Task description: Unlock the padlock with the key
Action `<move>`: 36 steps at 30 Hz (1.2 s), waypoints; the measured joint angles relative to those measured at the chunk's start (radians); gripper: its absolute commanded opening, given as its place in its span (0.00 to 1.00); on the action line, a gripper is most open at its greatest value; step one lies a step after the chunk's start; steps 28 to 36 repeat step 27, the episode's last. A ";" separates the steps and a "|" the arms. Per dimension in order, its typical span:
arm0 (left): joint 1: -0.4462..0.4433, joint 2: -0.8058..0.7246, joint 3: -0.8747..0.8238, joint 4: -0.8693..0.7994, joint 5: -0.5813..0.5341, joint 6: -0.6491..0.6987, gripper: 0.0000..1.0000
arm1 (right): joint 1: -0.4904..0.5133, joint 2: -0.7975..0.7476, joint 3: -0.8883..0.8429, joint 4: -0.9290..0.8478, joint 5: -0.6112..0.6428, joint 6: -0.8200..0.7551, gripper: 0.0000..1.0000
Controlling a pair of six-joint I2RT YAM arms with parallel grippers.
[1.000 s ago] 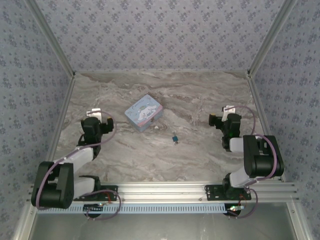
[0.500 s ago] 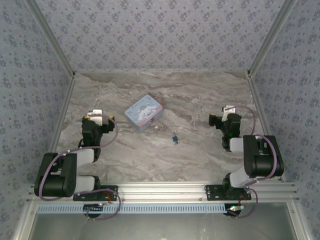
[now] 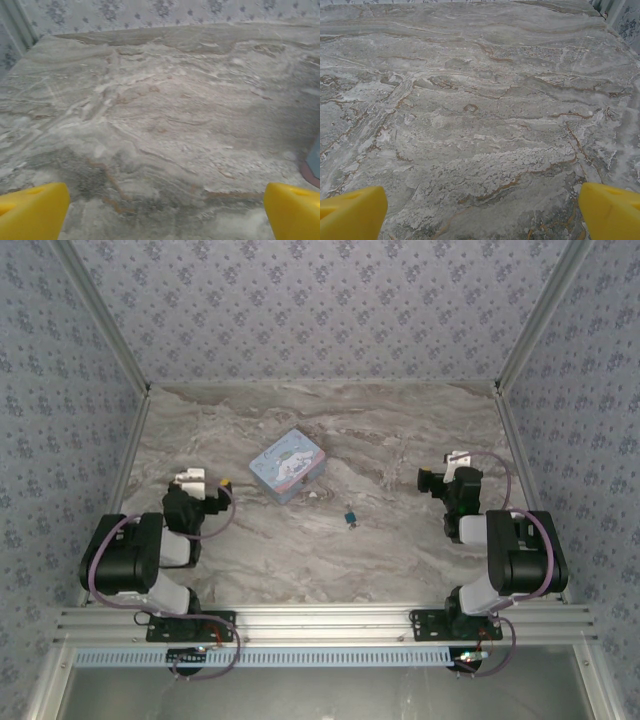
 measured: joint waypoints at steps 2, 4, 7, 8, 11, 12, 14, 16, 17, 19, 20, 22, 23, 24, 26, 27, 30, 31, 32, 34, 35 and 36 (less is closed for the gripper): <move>0.027 0.000 0.035 -0.043 0.000 -0.024 1.00 | 0.000 0.000 0.000 0.000 0.000 0.000 1.00; 0.045 0.000 0.103 -0.127 -0.003 -0.045 0.99 | 0.000 0.000 0.000 0.000 0.000 0.000 1.00; 0.039 0.000 0.197 -0.214 -0.025 -0.057 0.99 | 0.000 0.000 0.000 0.000 0.000 0.000 1.00; 0.032 0.000 0.215 -0.230 -0.032 -0.058 0.99 | 0.000 0.000 0.000 0.000 0.000 0.000 1.00; 0.023 0.000 0.222 -0.267 -0.039 -0.058 1.00 | 0.000 0.000 0.000 0.000 0.000 0.000 1.00; 0.020 0.000 0.222 -0.285 -0.041 -0.058 0.99 | 0.000 0.000 0.000 0.000 0.000 0.000 1.00; 0.017 0.000 0.222 -0.306 -0.054 -0.057 1.00 | 0.000 0.000 0.000 0.000 0.000 0.000 1.00; 0.011 0.000 0.222 -0.320 -0.064 -0.057 0.99 | 0.000 0.000 0.000 0.000 0.000 0.000 1.00; 0.009 0.000 0.222 -0.323 -0.067 -0.057 0.99 | 0.000 0.000 0.000 0.000 0.000 0.000 1.00; 0.005 0.000 0.222 -0.327 -0.073 -0.057 0.99 | 0.001 0.000 0.000 0.000 0.000 0.000 1.00; 0.005 0.000 0.222 -0.329 -0.074 -0.057 0.99 | 0.001 0.000 0.000 0.000 0.000 0.000 1.00; 0.004 0.000 0.222 -0.334 -0.080 -0.057 1.00 | 0.001 0.000 0.000 0.000 0.000 0.000 1.00; 0.004 0.000 0.222 -0.336 -0.081 -0.057 1.00 | 0.001 0.000 0.000 0.000 0.000 0.000 1.00; 0.004 0.000 0.222 -0.338 -0.084 -0.057 1.00 | 0.001 0.000 0.000 0.000 0.000 0.000 1.00; 0.004 0.000 0.222 -0.340 -0.085 -0.057 0.99 | 0.001 0.000 0.000 0.000 0.000 0.000 1.00; 0.004 0.000 0.222 -0.340 -0.086 -0.057 0.99 | 0.001 0.000 0.000 0.000 0.000 0.000 1.00; 0.004 0.000 0.222 -0.340 -0.086 -0.057 0.99 | 0.001 0.000 0.000 0.000 0.000 0.000 1.00; 0.004 0.000 0.222 -0.340 -0.086 -0.057 0.99 | 0.001 0.000 0.000 0.000 0.000 0.000 1.00; 0.004 0.000 0.222 -0.340 -0.086 -0.057 0.99 | 0.001 0.000 0.000 0.000 0.000 0.000 1.00; 0.004 0.000 0.222 -0.340 -0.086 -0.057 0.99 | 0.001 0.000 0.000 0.000 0.000 0.000 1.00; 0.004 0.000 0.222 -0.340 -0.086 -0.057 0.99 | 0.001 0.000 0.000 0.000 0.000 0.000 1.00; 0.004 0.000 0.222 -0.340 -0.086 -0.057 0.99 | 0.001 0.000 0.000 0.000 0.000 0.000 1.00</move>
